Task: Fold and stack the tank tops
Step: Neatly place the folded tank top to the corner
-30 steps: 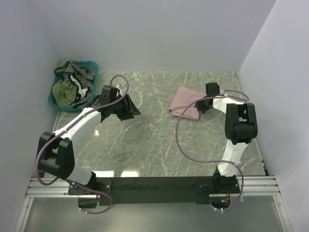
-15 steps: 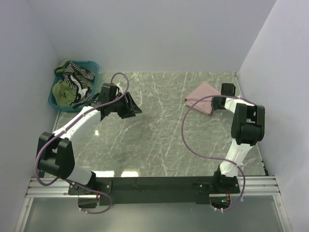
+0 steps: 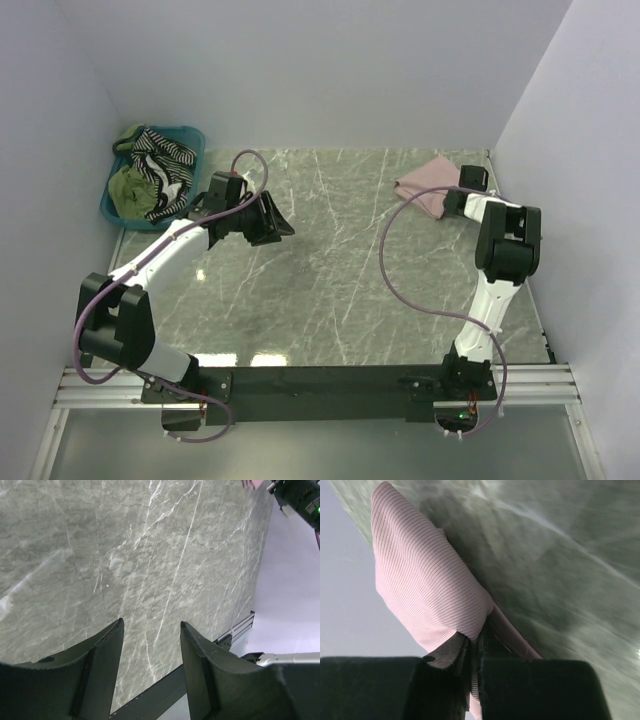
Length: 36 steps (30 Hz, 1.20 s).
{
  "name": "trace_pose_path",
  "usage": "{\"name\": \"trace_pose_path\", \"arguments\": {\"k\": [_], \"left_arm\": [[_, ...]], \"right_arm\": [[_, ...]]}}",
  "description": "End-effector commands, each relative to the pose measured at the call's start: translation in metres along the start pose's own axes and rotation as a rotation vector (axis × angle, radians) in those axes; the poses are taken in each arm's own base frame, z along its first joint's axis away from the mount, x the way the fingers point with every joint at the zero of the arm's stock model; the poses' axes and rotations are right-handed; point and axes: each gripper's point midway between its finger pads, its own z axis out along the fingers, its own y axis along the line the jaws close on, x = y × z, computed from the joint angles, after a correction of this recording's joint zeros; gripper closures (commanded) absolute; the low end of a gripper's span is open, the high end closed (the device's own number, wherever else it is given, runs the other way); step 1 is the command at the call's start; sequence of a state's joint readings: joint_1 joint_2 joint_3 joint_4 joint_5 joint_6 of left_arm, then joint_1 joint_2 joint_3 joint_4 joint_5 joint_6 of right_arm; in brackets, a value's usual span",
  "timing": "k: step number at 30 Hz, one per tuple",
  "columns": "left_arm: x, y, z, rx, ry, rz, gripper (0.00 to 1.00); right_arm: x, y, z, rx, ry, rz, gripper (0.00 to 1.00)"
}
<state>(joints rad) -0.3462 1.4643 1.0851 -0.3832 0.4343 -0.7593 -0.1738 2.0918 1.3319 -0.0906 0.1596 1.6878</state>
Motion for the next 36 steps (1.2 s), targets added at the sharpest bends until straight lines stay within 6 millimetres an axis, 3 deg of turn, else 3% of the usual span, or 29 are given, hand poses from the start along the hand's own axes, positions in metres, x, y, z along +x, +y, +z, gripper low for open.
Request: {"name": "trace_pose_path", "arguments": {"k": [1, 7, 13, 19, 30, 34, 35, 36], "left_arm": [[-0.009, -0.015, -0.004, 0.048, -0.007, 0.047, 0.46], [-0.007, -0.013, 0.001, 0.048, 0.014, 0.042, 0.46], [-0.007, -0.012, 0.003, 0.045, 0.018, 0.044, 0.46], [-0.005, -0.011, 0.006, 0.046, 0.033, 0.039, 0.46], [-0.003, -0.010, 0.011, 0.052, 0.051, 0.031, 0.47], [-0.004, -0.011, 0.010, 0.054, 0.047, 0.032, 0.46], [-0.004, -0.012, 0.009, 0.057, 0.046, 0.033, 0.46], [-0.004, -0.013, 0.007, 0.058, 0.040, 0.034, 0.46]], "right_arm": [[-0.015, 0.031, 0.010, -0.072, -0.058, 0.099, 1.00], [-0.014, 0.038, 0.026, -0.098, -0.056, 0.172, 1.00], [-0.025, 0.070, 0.027, -0.158, -0.101, 0.212, 0.99], [-0.040, 0.090, 0.037, -0.183, -0.152, 0.253, 0.97], [-0.059, 0.096, 0.042, -0.211, -0.212, 0.306, 0.91], [-0.049, 0.096, 0.044, -0.211, -0.162, 0.282, 0.76], [-0.044, 0.095, 0.043, -0.203, -0.141, 0.272, 0.64], [-0.044, 0.094, 0.042, -0.195, -0.132, 0.263, 0.58]]}}
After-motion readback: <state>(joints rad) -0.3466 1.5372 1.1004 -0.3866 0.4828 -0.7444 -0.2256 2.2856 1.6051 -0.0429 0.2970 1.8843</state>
